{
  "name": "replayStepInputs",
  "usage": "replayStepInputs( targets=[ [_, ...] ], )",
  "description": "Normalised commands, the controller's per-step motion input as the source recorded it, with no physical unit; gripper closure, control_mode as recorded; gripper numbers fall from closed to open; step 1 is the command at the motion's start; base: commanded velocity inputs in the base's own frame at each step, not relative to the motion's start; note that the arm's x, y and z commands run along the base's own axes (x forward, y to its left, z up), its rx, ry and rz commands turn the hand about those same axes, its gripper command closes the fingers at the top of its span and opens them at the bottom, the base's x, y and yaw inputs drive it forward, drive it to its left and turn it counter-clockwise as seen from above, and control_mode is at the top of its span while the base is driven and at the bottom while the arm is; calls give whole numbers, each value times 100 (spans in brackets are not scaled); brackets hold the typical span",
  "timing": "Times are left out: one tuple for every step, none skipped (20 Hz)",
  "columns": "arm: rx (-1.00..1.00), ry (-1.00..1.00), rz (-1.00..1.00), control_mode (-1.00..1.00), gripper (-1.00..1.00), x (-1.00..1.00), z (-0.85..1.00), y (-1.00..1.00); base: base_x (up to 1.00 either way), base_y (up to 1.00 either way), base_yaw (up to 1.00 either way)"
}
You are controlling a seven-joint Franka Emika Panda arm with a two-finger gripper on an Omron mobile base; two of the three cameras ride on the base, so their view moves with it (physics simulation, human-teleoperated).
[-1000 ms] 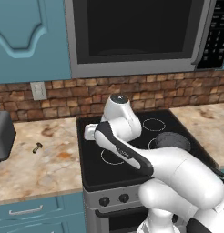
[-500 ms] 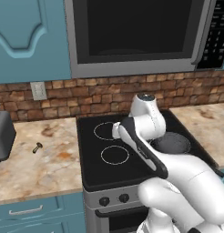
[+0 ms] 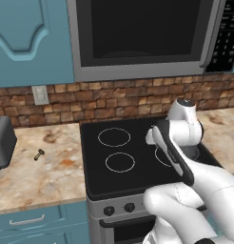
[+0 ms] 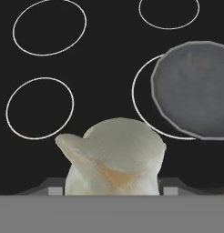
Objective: Put the garlic and mushroom in the pan. Then turn on the front right burner and set the heat to medium.
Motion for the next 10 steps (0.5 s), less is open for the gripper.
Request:
replayStepInputs(
  targets=[
    [-1, 12, 0, -100, 100, 12, -14, -100, 0, 0, 0],
    [-1, 13, 0, -100, 100, 17, -16, -100, 0, 0, 0],
    [-1, 13, 0, -100, 100, 19, -14, -100, 0, 0, 0],
    [-2, 13, 0, -100, 100, 19, -10, -100, 0, 0, 0],
    [-3, 13, 0, -100, 100, 22, -6, -100, 0, 0, 0],
    [-4, 15, 0, -100, 100, 27, -6, -100, 0, 0, 0],
    [-3, 17, 0, -100, 100, 36, -11, -100, 0, 0, 0],
    [-1, 17, -1, -100, 100, 44, -14, -98, 0, 0, 0],
    [-2, 19, 0, -100, 100, 61, -17, -84, 0, 0, 0],
    [-1, 18, 0, -100, 100, 68, -8, -74, 0, 0, 0]
  ],
)
